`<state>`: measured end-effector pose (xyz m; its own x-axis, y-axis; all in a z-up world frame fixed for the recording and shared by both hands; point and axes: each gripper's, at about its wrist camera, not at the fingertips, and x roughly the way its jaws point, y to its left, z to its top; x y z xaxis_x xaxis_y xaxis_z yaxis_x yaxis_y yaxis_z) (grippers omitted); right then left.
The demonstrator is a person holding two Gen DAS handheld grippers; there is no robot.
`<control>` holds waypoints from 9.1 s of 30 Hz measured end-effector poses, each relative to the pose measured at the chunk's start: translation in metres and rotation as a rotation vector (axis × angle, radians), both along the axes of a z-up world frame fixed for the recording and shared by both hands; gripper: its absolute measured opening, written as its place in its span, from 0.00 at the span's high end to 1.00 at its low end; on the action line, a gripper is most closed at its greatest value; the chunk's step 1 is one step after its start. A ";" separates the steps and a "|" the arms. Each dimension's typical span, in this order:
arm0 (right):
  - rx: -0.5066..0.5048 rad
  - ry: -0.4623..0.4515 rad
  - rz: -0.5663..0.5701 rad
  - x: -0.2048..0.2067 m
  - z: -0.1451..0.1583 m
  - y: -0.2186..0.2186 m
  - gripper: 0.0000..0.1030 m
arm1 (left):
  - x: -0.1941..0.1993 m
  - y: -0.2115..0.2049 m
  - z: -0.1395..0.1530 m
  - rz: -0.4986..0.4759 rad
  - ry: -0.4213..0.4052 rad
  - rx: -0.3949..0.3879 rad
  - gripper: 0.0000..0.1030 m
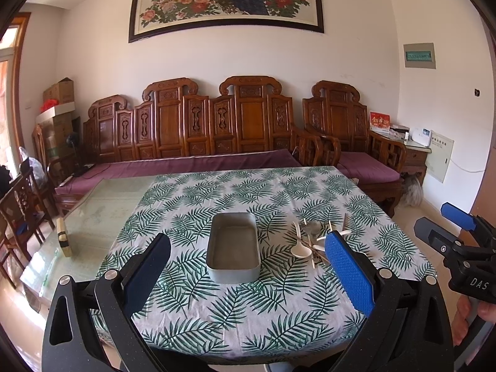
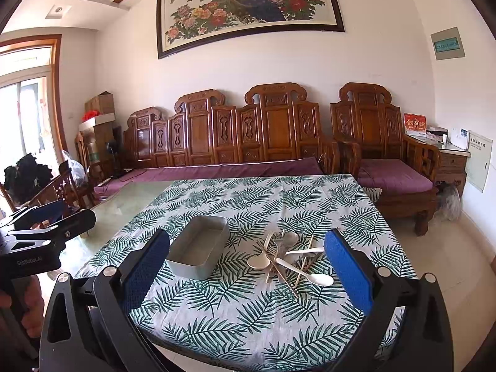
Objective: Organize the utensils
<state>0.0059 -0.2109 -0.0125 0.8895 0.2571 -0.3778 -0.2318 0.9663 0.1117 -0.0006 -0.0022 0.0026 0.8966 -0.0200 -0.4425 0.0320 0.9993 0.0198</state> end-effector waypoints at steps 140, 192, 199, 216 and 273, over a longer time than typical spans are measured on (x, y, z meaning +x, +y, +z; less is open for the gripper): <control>-0.022 0.470 0.254 0.273 -0.206 -0.038 0.94 | 0.290 -0.089 -0.229 -0.136 0.634 0.002 0.97; -0.047 0.474 0.338 0.284 -0.141 0.131 0.94 | 0.258 0.089 -0.172 0.002 0.532 -0.090 0.83; 0.018 0.492 0.335 0.294 -0.150 0.158 0.94 | 0.248 0.106 -0.146 0.008 0.470 -0.084 0.73; -0.070 0.554 0.293 0.305 -0.209 0.204 0.94 | 0.221 0.141 -0.115 0.035 0.379 -0.067 0.29; -0.247 0.564 0.234 0.228 -0.249 -0.061 0.59 | 0.195 -0.061 -0.150 -0.222 0.439 0.012 0.17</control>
<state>0.2335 -0.2715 -0.2612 0.4691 0.2656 -0.8423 -0.4098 0.9103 0.0589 0.1948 -0.0628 -0.1473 0.5998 -0.1825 -0.7791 0.2524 0.9671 -0.0321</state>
